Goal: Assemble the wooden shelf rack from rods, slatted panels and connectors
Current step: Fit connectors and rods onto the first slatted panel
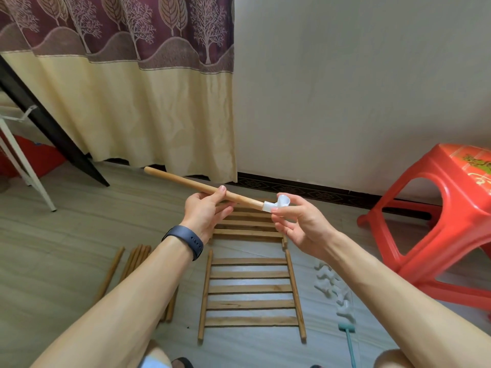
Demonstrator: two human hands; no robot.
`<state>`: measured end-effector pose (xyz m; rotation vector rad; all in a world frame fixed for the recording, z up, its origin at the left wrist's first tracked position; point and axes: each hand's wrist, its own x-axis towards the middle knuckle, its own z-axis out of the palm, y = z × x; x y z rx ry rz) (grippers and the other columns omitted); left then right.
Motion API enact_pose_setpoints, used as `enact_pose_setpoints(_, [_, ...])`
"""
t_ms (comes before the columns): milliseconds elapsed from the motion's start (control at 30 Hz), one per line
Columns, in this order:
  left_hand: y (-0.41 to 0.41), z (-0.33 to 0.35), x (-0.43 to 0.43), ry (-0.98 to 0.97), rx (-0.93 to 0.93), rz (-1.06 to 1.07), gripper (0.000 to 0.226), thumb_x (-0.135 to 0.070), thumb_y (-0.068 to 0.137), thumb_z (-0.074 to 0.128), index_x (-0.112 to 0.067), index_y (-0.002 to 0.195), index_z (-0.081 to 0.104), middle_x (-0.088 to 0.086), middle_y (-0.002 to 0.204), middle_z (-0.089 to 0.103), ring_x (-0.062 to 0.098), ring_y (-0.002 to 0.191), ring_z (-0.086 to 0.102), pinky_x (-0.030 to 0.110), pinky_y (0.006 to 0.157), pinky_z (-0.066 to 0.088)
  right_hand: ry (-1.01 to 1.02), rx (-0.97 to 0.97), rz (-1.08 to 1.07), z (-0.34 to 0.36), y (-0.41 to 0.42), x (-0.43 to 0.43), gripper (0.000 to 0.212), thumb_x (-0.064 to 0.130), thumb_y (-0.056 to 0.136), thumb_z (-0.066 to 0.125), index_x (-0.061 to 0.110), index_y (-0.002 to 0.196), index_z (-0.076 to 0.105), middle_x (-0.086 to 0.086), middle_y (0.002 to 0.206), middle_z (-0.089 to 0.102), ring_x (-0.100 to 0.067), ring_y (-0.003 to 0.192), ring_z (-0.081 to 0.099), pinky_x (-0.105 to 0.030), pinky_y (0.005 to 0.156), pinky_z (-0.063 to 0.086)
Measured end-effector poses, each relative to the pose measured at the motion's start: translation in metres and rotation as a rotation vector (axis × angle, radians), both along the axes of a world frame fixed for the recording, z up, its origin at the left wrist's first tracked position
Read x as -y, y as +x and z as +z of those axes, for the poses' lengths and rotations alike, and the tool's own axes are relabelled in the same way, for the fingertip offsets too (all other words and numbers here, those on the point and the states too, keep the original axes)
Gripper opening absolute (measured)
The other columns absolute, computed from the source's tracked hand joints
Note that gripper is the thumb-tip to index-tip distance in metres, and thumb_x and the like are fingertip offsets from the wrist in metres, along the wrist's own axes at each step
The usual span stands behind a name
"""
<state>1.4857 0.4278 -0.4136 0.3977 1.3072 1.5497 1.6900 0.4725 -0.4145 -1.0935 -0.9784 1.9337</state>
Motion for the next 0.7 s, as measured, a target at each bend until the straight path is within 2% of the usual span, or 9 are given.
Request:
enact_pose_setpoints(67, [-0.0013, -0.0005, 0.001, -0.004, 0.001, 0.004, 0.033, -0.014, 0.097, 0.065, 0.003, 0.124, 0.058, 0.02, 0.117, 0.07, 0.029, 0.096, 0.074, 0.03, 0.078, 0.061, -0.045, -0.064, 0.014, 0.0031, -0.0004, 0.0005, 0.046, 0.013, 0.083, 0.075, 0.013, 0.126, 0.059, -0.015, 0.106, 0.07, -0.022, 0.078, 0.068, -0.03, 0.076, 0.056])
enact_pose_setpoints(167, [-0.0027, -0.0016, 0.0017, -0.009, 0.003, 0.01, 0.035, -0.014, 0.096, 0.065, 0.004, 0.125, 0.057, 0.019, 0.116, 0.071, 0.028, 0.094, 0.075, 0.028, 0.073, 0.062, -0.07, -0.078, -0.019, 0.0046, 0.0001, 0.0004, 0.035, 0.034, 0.094, 0.066, 0.014, 0.122, 0.063, -0.019, 0.113, 0.072, -0.027, 0.085, 0.07, -0.034, 0.083, 0.057])
enact_pose_setpoints(233, [-0.0031, -0.0015, 0.0019, -0.012, 0.007, 0.013, 0.035, -0.014, 0.096, 0.065, 0.004, 0.125, 0.057, 0.019, 0.116, 0.071, 0.028, 0.094, 0.075, 0.027, 0.071, 0.062, -0.05, -0.063, -0.03, 0.0038, 0.0007, 0.0, 0.029, 0.031, 0.098, 0.062, 0.016, 0.122, 0.065, -0.02, 0.114, 0.072, -0.028, 0.088, 0.072, -0.033, 0.082, 0.06])
enact_pose_setpoints(300, [-0.0035, -0.0019, 0.0018, -0.016, 0.011, 0.014, 0.035, -0.015, 0.096, 0.065, 0.003, 0.125, 0.058, 0.019, 0.116, 0.071, 0.028, 0.094, 0.075, 0.027, 0.071, 0.062, -0.026, -0.061, -0.025, 0.0037, 0.0016, 0.0003, 0.025, 0.02, 0.099, 0.062, 0.018, 0.124, 0.065, -0.019, 0.116, 0.072, -0.029, 0.09, 0.072, -0.032, 0.08, 0.061])
enact_pose_setpoints(433, [-0.0036, -0.002, 0.0009, -0.026, 0.012, 0.016, 0.032, -0.014, 0.096, 0.065, 0.002, 0.123, 0.058, 0.019, 0.115, 0.071, 0.028, 0.094, 0.075, 0.026, 0.068, 0.062, 0.021, -0.044, -0.004, 0.0039, 0.0051, 0.0002, 0.029, 0.009, 0.097, 0.063, 0.019, 0.124, 0.064, -0.014, 0.113, 0.074, -0.031, 0.098, 0.073, -0.032, 0.083, 0.061])
enact_pose_setpoints(700, [-0.0033, -0.0026, 0.001, -0.02, 0.005, 0.006, 0.029, -0.014, 0.096, 0.065, 0.0, 0.12, 0.058, 0.018, 0.113, 0.072, 0.027, 0.092, 0.075, 0.027, 0.068, 0.062, 0.03, -0.052, 0.014, 0.0012, 0.0066, 0.0, 0.027, 0.004, 0.093, 0.066, 0.002, 0.12, 0.063, -0.02, 0.114, 0.072, -0.031, 0.105, 0.071, -0.033, 0.09, 0.059])
